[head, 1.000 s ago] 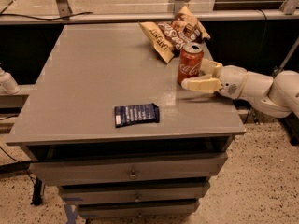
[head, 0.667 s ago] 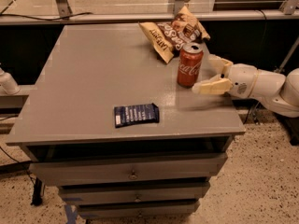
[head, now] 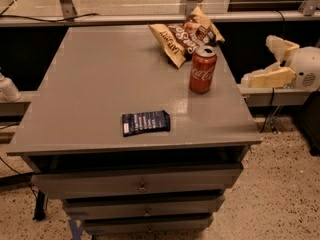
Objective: Place coke can upright
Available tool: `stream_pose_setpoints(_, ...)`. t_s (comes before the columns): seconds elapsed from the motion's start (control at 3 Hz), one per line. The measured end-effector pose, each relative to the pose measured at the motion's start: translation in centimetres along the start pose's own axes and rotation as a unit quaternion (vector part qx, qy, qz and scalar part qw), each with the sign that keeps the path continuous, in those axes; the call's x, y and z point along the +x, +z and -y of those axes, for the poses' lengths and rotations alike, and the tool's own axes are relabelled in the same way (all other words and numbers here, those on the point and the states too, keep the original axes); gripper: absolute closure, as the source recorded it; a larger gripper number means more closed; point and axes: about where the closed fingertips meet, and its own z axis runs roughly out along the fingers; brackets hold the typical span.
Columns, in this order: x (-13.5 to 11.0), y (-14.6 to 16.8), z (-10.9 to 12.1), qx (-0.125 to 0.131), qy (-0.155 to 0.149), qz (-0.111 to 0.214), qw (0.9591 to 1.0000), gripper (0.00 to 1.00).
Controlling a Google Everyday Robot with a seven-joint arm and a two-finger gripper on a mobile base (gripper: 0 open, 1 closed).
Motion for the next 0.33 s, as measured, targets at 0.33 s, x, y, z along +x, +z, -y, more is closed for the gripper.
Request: stream_pose_setpoints(0.33, -0.55, -0.25, 0.03, 0.003, -0.005, 0.0, 1.0, 0.0)
